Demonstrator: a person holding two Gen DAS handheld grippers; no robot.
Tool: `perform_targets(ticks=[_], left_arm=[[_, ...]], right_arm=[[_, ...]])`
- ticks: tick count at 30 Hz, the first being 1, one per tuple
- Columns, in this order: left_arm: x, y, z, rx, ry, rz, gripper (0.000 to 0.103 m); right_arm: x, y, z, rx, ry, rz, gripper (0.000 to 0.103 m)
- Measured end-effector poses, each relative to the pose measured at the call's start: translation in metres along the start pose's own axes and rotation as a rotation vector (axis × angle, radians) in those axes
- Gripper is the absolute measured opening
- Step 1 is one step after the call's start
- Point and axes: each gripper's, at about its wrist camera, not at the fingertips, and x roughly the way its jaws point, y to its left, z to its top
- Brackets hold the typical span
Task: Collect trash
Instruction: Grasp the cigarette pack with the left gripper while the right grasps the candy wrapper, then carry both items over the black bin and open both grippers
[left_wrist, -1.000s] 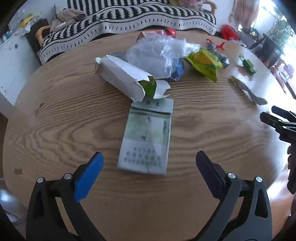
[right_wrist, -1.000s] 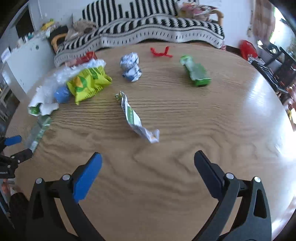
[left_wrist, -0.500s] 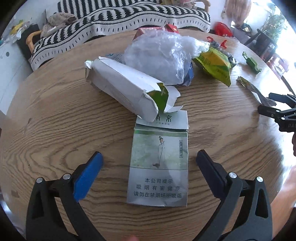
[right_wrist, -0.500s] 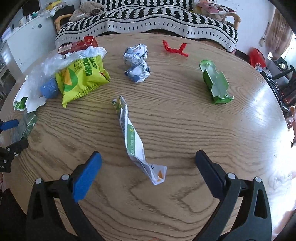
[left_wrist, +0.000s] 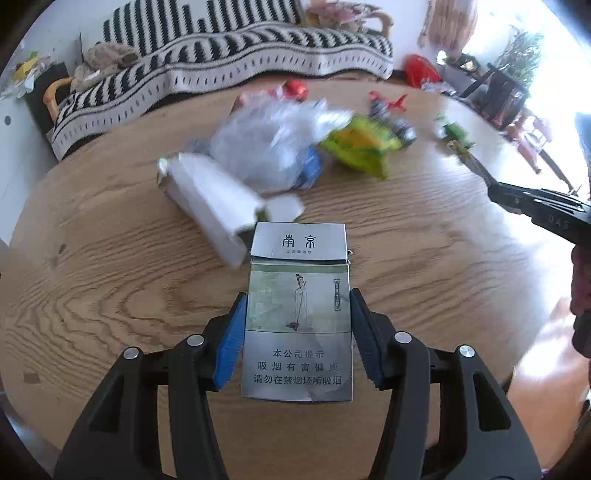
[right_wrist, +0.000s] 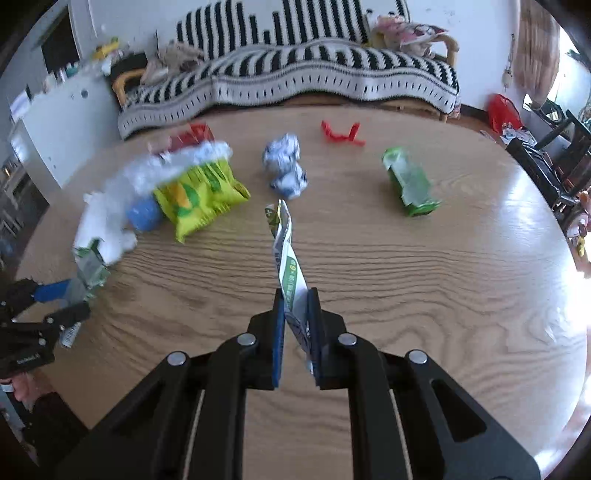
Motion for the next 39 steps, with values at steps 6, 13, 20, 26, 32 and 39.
perform_targets(ticks=[6,13,20,26,32,39], left_arm=[[-0.047,-0.051,0.007,0.048,-0.074,-0.106,0.053],[-0.070,-0.169,-0.010,0.216,-0.058,-0.307,0.053],[-0.039,-0.264,-0.052,0.343,0.076,-0.435,0.053],[0.021,-0.301,-0.088,0.364,0.197,-0.420,0.053],[0.052,-0.296,-0.092,0.296,0.291,-0.380,0.053],[0.058,-0.291,-0.096,0.283,0.320,-0.381,0.053]], right_arm=[[-0.067,-0.012,-0.025,0.058,-0.082,0.004,0.012],[-0.137,-0.057,-0.088,0.111,-0.095,-0.096,0.012],[-0.155,-0.105,-0.172,0.256,-0.006,-0.133,0.012],[-0.116,-0.131,-0.244,0.465,0.123,-0.060,0.012],[-0.090,-0.136,-0.276,0.536,0.191,-0.025,0.012],[-0.083,-0.140,-0.273,0.570,0.198,-0.013,0.012]])
